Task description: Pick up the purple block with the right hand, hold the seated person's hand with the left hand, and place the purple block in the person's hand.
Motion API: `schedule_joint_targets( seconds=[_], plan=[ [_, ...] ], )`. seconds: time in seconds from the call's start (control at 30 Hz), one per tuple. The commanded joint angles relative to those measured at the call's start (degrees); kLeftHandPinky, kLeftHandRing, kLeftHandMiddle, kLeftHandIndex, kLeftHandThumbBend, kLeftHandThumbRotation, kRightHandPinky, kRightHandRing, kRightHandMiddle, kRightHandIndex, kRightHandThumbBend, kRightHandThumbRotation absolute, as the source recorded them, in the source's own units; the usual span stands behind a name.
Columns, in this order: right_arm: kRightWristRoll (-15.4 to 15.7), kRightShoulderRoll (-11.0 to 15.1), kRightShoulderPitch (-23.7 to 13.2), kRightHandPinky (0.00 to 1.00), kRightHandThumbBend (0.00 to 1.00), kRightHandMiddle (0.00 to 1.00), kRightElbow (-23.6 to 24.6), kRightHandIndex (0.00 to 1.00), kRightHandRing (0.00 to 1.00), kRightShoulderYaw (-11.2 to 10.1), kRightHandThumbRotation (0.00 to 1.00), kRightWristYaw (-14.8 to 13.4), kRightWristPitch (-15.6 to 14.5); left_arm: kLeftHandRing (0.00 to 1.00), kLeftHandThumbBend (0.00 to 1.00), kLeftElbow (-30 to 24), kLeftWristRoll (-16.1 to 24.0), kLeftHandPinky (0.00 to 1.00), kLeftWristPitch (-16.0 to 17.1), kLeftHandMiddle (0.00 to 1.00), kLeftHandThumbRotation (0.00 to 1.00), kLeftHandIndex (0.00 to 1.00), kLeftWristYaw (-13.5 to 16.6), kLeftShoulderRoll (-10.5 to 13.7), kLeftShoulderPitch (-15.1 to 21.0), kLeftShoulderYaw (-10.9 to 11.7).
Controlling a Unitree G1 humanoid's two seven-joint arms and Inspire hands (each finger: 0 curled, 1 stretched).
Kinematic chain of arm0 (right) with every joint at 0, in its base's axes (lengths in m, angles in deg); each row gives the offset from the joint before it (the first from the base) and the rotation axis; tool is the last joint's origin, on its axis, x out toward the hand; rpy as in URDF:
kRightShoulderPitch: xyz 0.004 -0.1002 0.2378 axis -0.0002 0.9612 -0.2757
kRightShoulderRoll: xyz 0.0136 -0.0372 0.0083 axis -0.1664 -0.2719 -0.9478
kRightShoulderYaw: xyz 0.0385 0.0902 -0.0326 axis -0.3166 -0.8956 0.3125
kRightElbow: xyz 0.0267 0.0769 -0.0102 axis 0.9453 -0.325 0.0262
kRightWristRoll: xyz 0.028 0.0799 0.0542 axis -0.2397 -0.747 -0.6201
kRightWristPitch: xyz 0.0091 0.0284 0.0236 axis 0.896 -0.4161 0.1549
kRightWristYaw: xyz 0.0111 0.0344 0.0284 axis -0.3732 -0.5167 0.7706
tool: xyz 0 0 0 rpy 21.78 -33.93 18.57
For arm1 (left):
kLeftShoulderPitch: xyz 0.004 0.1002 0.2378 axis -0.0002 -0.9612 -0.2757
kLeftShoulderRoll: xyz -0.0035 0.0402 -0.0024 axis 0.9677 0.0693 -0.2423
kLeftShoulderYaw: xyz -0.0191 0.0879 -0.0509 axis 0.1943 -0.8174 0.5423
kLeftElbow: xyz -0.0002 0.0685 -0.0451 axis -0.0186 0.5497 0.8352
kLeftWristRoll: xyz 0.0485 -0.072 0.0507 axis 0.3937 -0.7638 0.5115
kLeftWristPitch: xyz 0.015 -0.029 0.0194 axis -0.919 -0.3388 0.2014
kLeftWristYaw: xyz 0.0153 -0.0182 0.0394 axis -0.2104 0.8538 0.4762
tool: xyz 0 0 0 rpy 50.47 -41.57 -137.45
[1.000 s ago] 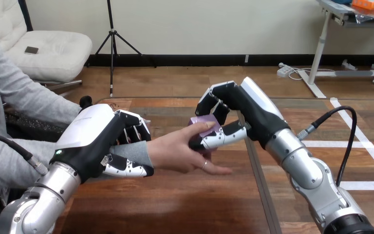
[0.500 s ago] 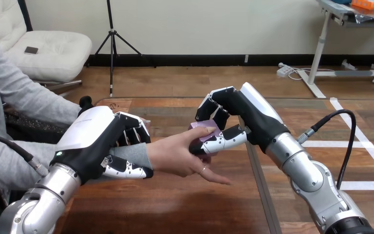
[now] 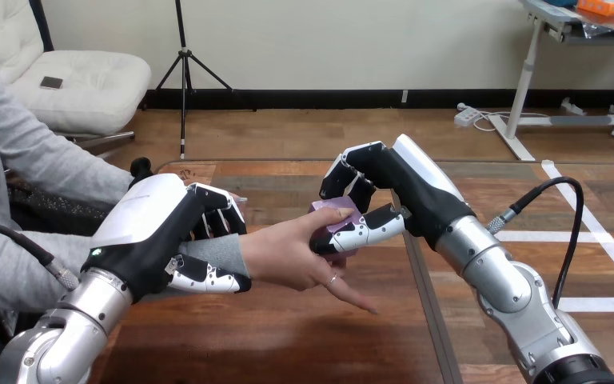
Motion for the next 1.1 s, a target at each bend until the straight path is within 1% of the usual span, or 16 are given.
schedule_joint_targets(
  seconds=[0.0, 0.1, 0.17, 0.2, 0.27, 0.4, 0.5, 0.53, 0.6, 0.67, 0.8, 0.83, 0.97, 1.07],
  plan=[
    [-1.4, -1.2, -1.0, 0.34, 0.79, 0.42, 4.2, 0.44, 0.38, 0.3, 0.0, 2.0, -2.4, 0.32, 0.59, -1.1, -0.9, 0.25, 1.1, 0.4, 0.0, 0.44, 1.5, -1.3, 3.8, -0.5],
    [-1.7, -1.1, -0.7, 0.35, 0.83, 0.43, 5.4, 0.46, 0.39, 0.1, 0.0, 2.7, -3.8, 0.32, 0.59, -1.2, -0.9, 0.25, 0.9, 0.4, 0.0, 0.44, 1.5, -1.3, 3.7, -0.4],
    [-1.9, -1.1, -0.5, 0.36, 0.87, 0.45, 6.1, 0.48, 0.41, 0.0, 0.03, 3.1, -4.4, 0.32, 0.59, -1.2, -0.9, 0.25, 0.9, 0.4, 0.0, 0.44, 1.5, -1.3, 3.6, -0.4],
    [-2.1, -1.0, -0.4, 0.38, 0.91, 0.48, 6.4, 0.5, 0.43, -0.1, 0.08, 3.4, -4.6, 0.32, 0.6, -1.5, -1.1, 0.25, 0.6, 0.4, 0.0, 0.44, 1.3, -1.3, 3.5, -0.3],
    [-2.2, -0.8, -0.3, 0.4, 0.94, 0.5, 6.9, 0.52, 0.45, -0.1, 0.12, 3.8, -4.9, 0.32, 0.6, -1.8, -1.2, 0.25, 0.2, 0.4, 0.0, 0.44, 1.1, -1.4, 3.4, -0.3],
    [-2.8, -0.3, -0.2, 0.45, 0.98, 0.55, 7.4, 0.57, 0.51, 0.0, 0.22, 5.0, -5.1, 0.34, 0.61, -2.2, -3.1, 0.26, -0.3, 0.42, 0.0, 0.45, -0.2, -1.6, 3.0, 0.0],
    [-3.1, 0.1, -0.1, 0.5, 0.99, 0.6, 7.7, 0.62, 0.56, -0.1, 0.31, 6.0, -5.3, 0.38, 0.64, -2.5, -3.9, 0.3, -0.3, 0.46, 0.04, 0.5, -0.8, -1.5, 2.7, 0.2],
    [-3.1, 0.3, -0.1, 0.54, 0.99, 0.64, 7.8, 0.66, 0.6, -0.1, 0.37, 6.2, -5.5, 0.43, 0.67, -2.6, -4.0, 0.34, -0.4, 0.5, 0.11, 0.53, -1.0, -1.4, 2.6, 0.2],
    [-3.1, 0.5, 0.0, 0.57, 1.0, 0.66, 8.1, 0.69, 0.63, -0.1, 0.41, 6.6, -5.7, 0.46, 0.69, -2.9, -4.4, 0.37, -0.6, 0.52, 0.16, 0.56, -1.4, -1.3, 2.5, 0.3],
    [-3.1, 0.7, 0.0, 0.6, 1.0, 0.69, 8.3, 0.72, 0.67, -0.1, 0.47, 6.9, -5.8, 0.5, 0.71, -3.2, -4.6, 0.41, -0.9, 0.56, 0.23, 0.59, -1.8, -1.2, 2.3, 0.3],
    [-3.5, 1.0, 0.1, 0.65, 1.0, 0.75, 8.4, 0.78, 0.73, -0.4, 0.58, 7.8, -5.5, 0.57, 0.75, -3.8, -5.3, 0.47, -1.2, 0.62, 0.33, 0.65, -2.5, -1.0, 2.0, 0.4],
    [-3.7, 1.0, 0.1, 0.68, 1.0, 0.78, 8.4, 0.81, 0.76, -0.5, 0.63, 8.0, -5.6, 0.6, 0.77, -3.8, -5.5, 0.5, -1.2, 0.65, 0.38, 0.67, -2.5, -0.9, 2.0, 0.5],
    [-3.9, 1.2, 0.2, 0.72, 1.0, 0.82, 8.6, 0.85, 0.81, -0.8, 0.7, 8.5, -5.6, 0.65, 0.78, -3.9, -6.1, 0.53, -1.0, 0.69, 0.44, 0.71, -2.9, -0.8, 1.9, 0.6],
    [-4.4, 1.3, 0.3, 0.75, 1.0, 0.84, 8.6, 0.87, 0.84, -1.2, 0.75, 9.0, -5.3, 0.67, 0.79, -4.3, -6.9, 0.55, -1.4, 0.72, 0.49, 0.73, -3.6, -0.7, 1.7, 0.6]
  ],
)
